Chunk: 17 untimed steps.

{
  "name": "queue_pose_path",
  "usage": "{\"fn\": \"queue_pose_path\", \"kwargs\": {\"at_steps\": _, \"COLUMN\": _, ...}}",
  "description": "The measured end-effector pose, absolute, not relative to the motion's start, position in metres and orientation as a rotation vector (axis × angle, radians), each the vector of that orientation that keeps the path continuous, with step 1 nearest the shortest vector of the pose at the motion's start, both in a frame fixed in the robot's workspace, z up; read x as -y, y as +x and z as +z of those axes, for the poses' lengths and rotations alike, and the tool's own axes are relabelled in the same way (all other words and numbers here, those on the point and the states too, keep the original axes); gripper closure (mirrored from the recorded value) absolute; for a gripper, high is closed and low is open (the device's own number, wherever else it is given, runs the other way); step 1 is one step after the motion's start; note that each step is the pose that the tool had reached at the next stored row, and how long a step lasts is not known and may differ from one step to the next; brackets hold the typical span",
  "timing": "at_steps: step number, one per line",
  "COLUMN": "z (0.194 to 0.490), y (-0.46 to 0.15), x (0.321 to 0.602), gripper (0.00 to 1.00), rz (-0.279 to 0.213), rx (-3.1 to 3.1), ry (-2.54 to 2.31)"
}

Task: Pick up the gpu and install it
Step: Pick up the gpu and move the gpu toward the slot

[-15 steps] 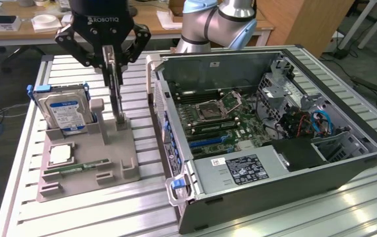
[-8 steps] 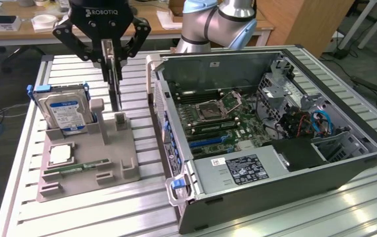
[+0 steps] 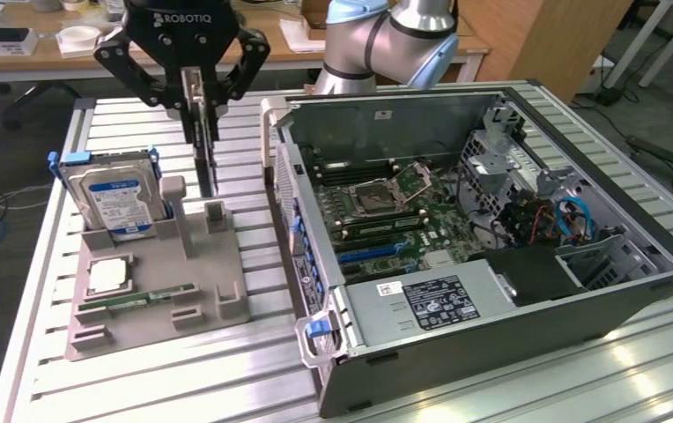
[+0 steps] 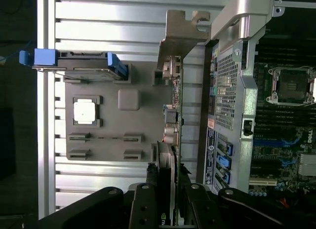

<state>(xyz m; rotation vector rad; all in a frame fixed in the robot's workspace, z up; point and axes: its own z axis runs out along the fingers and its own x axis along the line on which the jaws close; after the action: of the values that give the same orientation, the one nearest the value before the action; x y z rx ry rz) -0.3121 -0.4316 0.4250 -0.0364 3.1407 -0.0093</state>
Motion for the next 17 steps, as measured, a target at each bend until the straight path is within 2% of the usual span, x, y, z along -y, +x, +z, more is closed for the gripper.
{"fn": "queue_pose_path", "kwargs": {"at_steps": 17, "z": 0.425, "y": -0.272, "x": 0.432, "gripper": 0.73, "rz": 0.004, "rx": -3.14, "ry": -0.036}}
